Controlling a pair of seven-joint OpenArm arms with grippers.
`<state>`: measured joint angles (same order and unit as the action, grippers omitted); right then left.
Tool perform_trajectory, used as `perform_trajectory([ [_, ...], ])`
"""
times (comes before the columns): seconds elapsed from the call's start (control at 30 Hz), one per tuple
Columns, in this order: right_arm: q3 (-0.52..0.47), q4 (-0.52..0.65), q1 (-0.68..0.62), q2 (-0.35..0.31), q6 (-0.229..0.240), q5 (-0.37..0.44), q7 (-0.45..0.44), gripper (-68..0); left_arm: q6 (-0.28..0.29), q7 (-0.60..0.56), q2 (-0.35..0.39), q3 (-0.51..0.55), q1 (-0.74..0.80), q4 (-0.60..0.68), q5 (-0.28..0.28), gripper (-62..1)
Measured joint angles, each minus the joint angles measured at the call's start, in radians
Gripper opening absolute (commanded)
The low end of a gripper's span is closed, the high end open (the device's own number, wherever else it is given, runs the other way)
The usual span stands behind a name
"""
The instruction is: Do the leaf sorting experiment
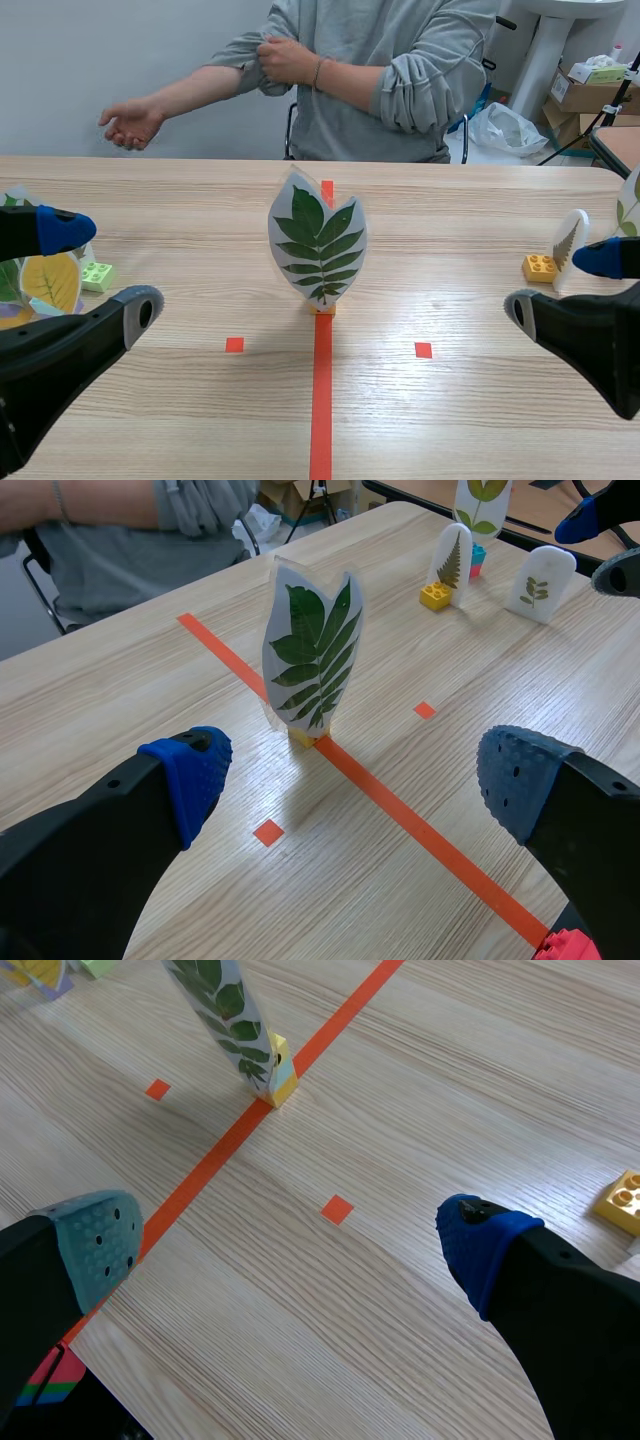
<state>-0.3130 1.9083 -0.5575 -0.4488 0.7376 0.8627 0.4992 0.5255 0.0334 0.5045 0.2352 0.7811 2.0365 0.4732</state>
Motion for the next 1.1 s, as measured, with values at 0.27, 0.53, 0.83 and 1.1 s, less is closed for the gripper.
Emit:
perform_trajectory([
  [0.27, 0.006, -0.026, 0.043, -0.007, 0.0, -0.037, 0.003, -6.9, 0.0, 0.0, 0.0, 0.0, 0.0, 0.0, 0.0, -8.0],
  [0.53, 0.105, -0.196, 0.198, -0.094, 0.0, -0.069, -0.029, -6.9, 0.0, 0.0, 0.0, 0.0, 0.0, 0.0, 0.0, -8.0],
  [0.83, 0.354, -0.414, 0.442, -0.136, -0.001, -0.175, -0.108, -6.9, 0.0, 0.0, 0.0, 0.0, 0.0, 0.0, 0.0, -8.0],
  [1.1, 0.624, -0.587, 0.671, -0.132, 0.0, -0.314, -0.215, -6.9, 0.0, 0.0, 0.0, 0.0, 0.0, 0.0, 0.0, -8.0],
])
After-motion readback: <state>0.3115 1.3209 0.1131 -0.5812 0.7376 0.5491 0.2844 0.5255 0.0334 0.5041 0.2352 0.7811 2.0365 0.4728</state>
